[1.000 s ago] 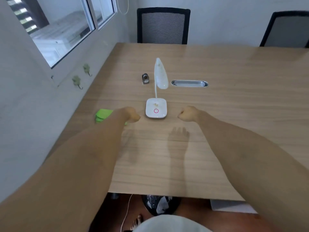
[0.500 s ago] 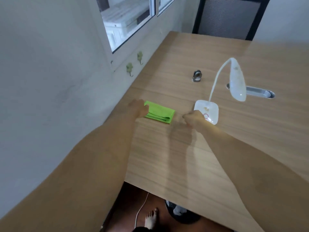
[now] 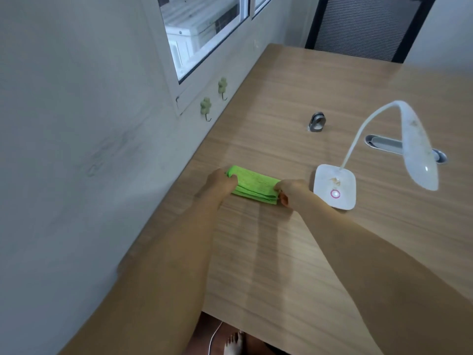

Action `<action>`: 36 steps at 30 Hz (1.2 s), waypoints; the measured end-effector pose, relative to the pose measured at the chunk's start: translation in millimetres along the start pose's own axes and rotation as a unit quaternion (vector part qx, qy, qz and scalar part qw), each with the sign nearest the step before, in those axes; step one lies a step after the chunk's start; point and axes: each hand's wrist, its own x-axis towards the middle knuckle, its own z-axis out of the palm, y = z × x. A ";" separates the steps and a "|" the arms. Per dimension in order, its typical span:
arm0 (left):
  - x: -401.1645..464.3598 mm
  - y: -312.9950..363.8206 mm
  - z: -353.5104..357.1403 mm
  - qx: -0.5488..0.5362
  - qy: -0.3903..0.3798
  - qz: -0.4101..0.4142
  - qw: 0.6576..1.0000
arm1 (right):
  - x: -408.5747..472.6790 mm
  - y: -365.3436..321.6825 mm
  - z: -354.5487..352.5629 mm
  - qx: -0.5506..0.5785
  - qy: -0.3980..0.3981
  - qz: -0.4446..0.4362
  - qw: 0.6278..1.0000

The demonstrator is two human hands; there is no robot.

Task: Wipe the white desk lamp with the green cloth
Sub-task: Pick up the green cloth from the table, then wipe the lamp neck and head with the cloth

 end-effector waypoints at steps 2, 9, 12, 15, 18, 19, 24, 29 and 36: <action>0.7 1.8 2.0 -0.059 -0.001 -0.034 0.998 | -1.8 -1.6 -0.8 0.013 -0.004 0.004 1.000; -14.1 11.2 -1.7 -0.252 -0.106 -0.118 0.955 | -26.4 -1.1 -19.3 0.092 -0.073 0.014 0.993; -23.0 15.1 -5.3 -0.264 -0.135 -0.128 0.946 | -37.8 4.1 -34.0 0.131 -0.097 0.009 0.987; -33.2 22.8 -4.7 -0.268 -0.147 -0.123 0.944 | -48.4 7.5 -50.9 0.143 -0.114 -0.004 0.983; -42.6 28.3 1.0 -0.268 -0.155 -0.111 0.944 | -57.7 11.4 -68.2 0.146 -0.110 -0.001 0.983; -44.5 30.8 3.8 -0.275 -0.161 -0.103 0.942 | -59.6 12.0 -74.6 0.153 -0.110 0.000 0.982; -59.4 46.0 16.7 -0.297 -0.233 -0.071 0.923 | -66.6 15.2 -104.9 0.172 -0.118 -0.019 0.978; -73.7 51.5 24.4 -0.216 -0.324 -0.042 0.920 | -69.4 18.9 -127.8 0.184 -0.098 -0.056 0.976; -79.7 57.4 38.6 -0.168 -0.334 -0.043 0.926 | -72.0 32.5 -141.6 0.318 -0.131 -0.034 0.938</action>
